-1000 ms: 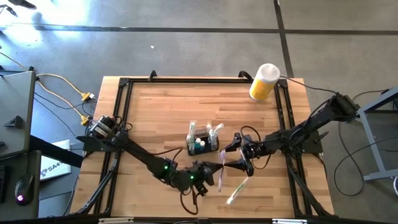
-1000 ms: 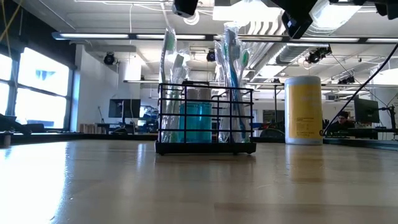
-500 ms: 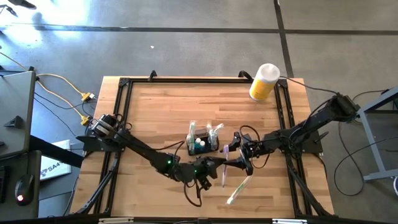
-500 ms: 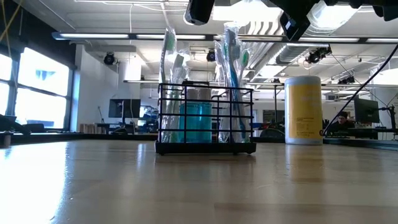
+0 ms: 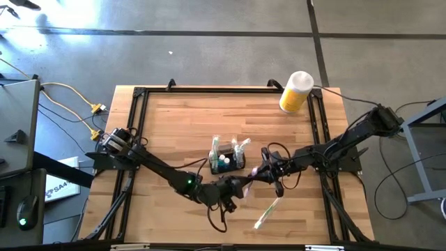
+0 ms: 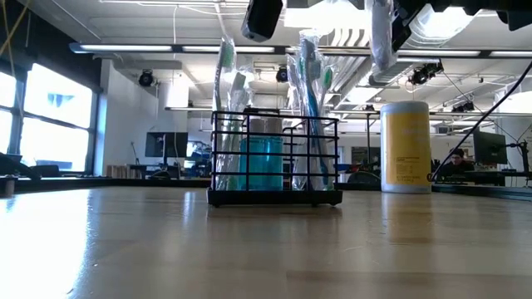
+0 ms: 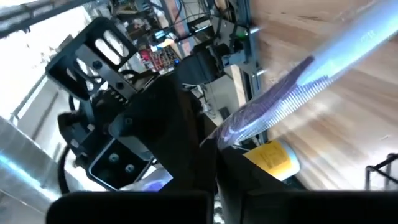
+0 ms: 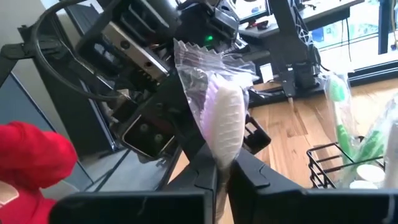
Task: Pick & Place toothbrushing station
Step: Put the purple toothbrush into the black mesh organizer
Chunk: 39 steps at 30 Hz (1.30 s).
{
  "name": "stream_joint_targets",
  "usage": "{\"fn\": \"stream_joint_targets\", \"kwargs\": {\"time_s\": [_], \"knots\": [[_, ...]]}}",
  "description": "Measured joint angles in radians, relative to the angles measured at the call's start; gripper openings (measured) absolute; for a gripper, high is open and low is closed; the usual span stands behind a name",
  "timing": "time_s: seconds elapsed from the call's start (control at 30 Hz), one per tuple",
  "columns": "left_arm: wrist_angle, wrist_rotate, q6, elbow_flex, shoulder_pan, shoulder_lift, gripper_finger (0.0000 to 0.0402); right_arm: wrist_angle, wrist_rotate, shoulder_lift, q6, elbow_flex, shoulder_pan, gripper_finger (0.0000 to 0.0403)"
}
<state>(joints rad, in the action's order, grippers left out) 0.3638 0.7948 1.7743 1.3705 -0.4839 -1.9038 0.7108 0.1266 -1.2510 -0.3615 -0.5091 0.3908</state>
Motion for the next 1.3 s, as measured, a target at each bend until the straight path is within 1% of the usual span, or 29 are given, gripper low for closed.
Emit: {"fn": "stream_joint_targets", "kwargs": {"time_s": [0.13, 0.2, 0.27, 0.33, 0.43, 0.57, 0.7, 0.77, 0.83, 0.87, 0.93, 1.0, 1.07, 1.13, 1.2, 1.27, 1.3], "knots": [[-0.007, 0.000, -0.095, 0.000, 0.000, 0.000, 0.0000, -0.002, 0.001, 0.000, 0.000, 0.000, 0.000, 0.0008], [-0.023, 0.000, -0.108, 0.000, 0.000, 0.000, 0.0005, -0.004, 0.003, 0.000, 0.000, 0.000, 0.000, 0.0008], [-0.025, 0.005, -0.109, 0.000, -0.004, 0.000, 0.0018, -0.003, 0.003, 0.000, 0.001, 0.000, 0.000, 0.0008], [-0.030, 0.015, -0.116, 0.000, -0.008, 0.000, 0.0038, -0.003, 0.002, 0.000, 0.003, 0.000, 0.000, 0.0007], [-0.031, 0.031, -0.156, 0.000, -0.024, 0.000, 0.0078, -0.003, 0.000, 0.000, 0.009, 0.000, 0.000, 0.0007], [-0.034, 0.094, -0.205, 0.000, -0.061, 0.000, 0.0134, -0.003, -0.021, 0.027, 0.066, 0.001, 0.000, 0.0006], [-0.034, 0.177, -0.360, 0.000, -0.108, 0.008, 0.0168, -0.005, -0.011, 0.080, 0.154, 0.001, 0.000, 0.0006], [-0.045, 0.255, -0.457, 0.001, -0.126, 0.019, 0.0174, -0.023, 0.030, 0.106, 0.216, 0.001, 0.004, 0.0006], [-0.105, 0.351, -0.564, 0.002, -0.141, 0.042, 0.0176, -0.044, 0.110, 0.123, 0.291, 0.001, 0.011, 0.0006], [-0.155, 0.388, -0.631, 0.002, -0.148, 0.059, 0.0176, -0.062, 0.161, 0.128, 0.326, 0.000, 0.014, 0.0006], [-0.297, 0.406, -0.806, 0.002, -0.148, 0.098, 0.0176, -0.091, 0.256, 0.128, 0.378, 0.001, 0.020, 0.0006], [-0.475, 0.367, -1.014, 0.002, -0.152, 0.144, 0.0176, -0.108, 0.309, 0.127, 0.400, 0.001, 0.021, 0.0006], [-0.642, 0.278, -1.237, 0.002, -0.150, 0.190, 0.0177, -0.113, 0.337, 0.127, 0.417, 0.000, 0.021, 0.0006], [-0.790, 0.160, -1.409, 0.002, -0.133, 0.232, 0.0177, -0.122, 0.369, 0.127, 0.431, 0.000, 0.021, 0.0006], [-0.889, 0.022, -1.553, 0.002, -0.111, 0.259, 0.0177, -0.118, 0.378, 0.127, 0.447, 0.000, 0.021, 0.0005], [-0.958, -0.126, -1.652, 0.002, -0.084, 0.269, 0.0177, -0.121, 0.394, 0.127, 0.468, -0.011, 0.019, 0.0005], [-0.972, -0.193, -1.674, 0.002, -0.070, 0.270, 0.0177, -0.127, 0.404, 0.127, 0.478, -0.022, 0.019, 0.0005]]}}
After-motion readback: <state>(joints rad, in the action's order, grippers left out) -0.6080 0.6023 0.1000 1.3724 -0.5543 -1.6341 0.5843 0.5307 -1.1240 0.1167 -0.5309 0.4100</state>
